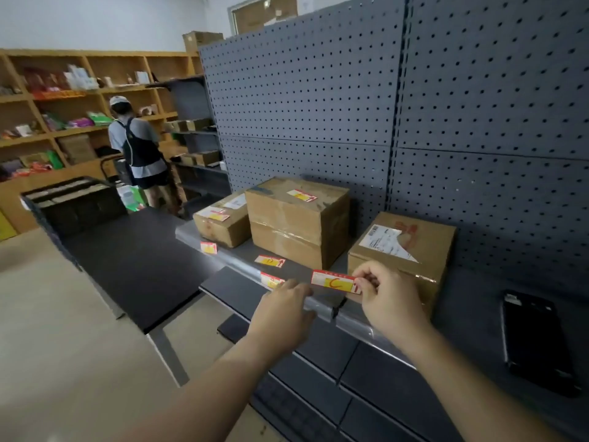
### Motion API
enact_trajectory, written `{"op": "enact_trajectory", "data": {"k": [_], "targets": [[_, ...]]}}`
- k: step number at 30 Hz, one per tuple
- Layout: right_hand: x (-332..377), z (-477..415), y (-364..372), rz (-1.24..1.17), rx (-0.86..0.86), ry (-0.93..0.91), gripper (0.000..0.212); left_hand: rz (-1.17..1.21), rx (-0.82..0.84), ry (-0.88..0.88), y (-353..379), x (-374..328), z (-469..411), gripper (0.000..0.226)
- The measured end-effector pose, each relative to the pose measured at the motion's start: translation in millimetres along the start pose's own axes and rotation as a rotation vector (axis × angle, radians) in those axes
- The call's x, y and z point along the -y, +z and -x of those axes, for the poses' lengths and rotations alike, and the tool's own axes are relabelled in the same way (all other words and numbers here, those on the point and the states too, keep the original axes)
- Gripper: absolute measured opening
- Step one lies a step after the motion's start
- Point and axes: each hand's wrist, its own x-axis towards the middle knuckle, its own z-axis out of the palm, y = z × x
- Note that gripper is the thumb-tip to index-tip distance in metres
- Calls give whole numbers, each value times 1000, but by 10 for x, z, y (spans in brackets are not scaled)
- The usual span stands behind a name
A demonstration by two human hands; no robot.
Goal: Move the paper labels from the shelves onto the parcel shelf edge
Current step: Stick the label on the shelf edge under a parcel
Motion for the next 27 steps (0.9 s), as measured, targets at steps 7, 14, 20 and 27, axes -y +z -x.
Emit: {"op": "enact_trajectory", "data": {"k": [7, 14, 20, 27], "targets": [[-326, -70, -3, 74, -112, 200, 15, 96, 146, 235, 472, 13, -502, 29], [-314, 338, 53, 186, -278, 374, 19, 135, 238, 550, 807, 105, -644, 21], [-263, 663, 262, 255, -319, 564, 22, 109, 207, 652, 1058, 169, -652, 21], [-321, 753, 389, 299, -338, 684, 29, 120, 44, 700, 1334, 215, -613, 27]]}}
